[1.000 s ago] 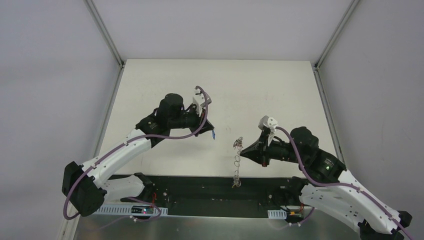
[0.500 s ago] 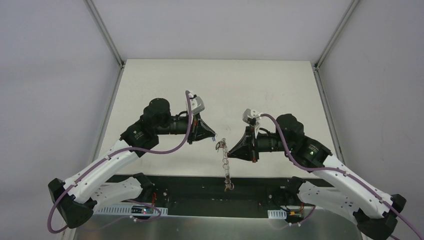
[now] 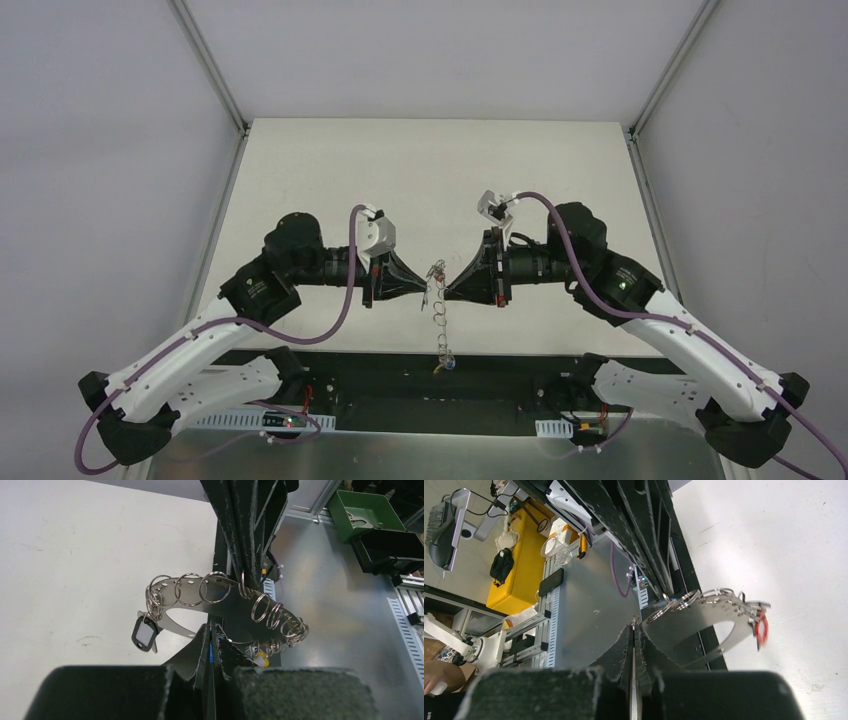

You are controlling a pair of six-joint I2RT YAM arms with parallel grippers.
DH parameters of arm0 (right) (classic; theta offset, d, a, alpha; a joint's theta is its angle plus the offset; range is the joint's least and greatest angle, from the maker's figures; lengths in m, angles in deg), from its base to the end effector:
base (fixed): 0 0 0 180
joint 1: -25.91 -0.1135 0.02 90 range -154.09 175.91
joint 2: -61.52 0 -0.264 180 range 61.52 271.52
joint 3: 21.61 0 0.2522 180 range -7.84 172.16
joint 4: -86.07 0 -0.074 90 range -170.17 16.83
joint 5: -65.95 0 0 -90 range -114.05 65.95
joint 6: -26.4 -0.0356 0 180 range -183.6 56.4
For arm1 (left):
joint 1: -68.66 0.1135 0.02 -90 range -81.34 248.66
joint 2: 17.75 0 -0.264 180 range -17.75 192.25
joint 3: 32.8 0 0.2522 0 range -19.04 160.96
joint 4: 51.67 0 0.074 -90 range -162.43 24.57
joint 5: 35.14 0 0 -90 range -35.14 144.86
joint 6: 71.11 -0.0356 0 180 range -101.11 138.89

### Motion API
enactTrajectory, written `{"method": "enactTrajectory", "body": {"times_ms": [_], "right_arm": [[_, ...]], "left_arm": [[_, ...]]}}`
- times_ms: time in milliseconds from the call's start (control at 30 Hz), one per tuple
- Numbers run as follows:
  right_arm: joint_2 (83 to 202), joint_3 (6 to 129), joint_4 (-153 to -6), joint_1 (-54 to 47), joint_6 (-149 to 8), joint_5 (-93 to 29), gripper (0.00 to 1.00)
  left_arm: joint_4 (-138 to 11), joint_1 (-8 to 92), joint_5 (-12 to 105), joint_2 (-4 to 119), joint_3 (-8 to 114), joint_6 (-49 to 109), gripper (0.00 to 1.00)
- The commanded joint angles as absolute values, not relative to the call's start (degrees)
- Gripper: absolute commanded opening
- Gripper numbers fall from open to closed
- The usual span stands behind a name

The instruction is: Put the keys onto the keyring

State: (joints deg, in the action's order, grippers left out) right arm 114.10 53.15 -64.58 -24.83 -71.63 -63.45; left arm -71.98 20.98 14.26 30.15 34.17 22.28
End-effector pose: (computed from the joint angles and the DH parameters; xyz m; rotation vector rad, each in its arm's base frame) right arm 0.1052 0.1644 0.4057 -1.1657 1.4456 1.3189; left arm 0.1057 -0.1504 0.3896 1.1622 1.2888 -1.2330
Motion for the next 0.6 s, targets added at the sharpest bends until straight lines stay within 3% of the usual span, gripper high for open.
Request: {"method": "enactTrajectory", "body": {"times_ms": [0,567], "right_arm": [[112.45,56.27,-62.47,-25.07,-70.67,-63.47,0.00],[114.12,56.45,-64.99,-25.35,-72.95,-68.93,0.00]], "left_arm": [[-70.97,20.41,12.23,27.78,34.38,20.07,0.00],[-69.84,19.50,8.93,26.11,36.49,21.43,0.00]]}}
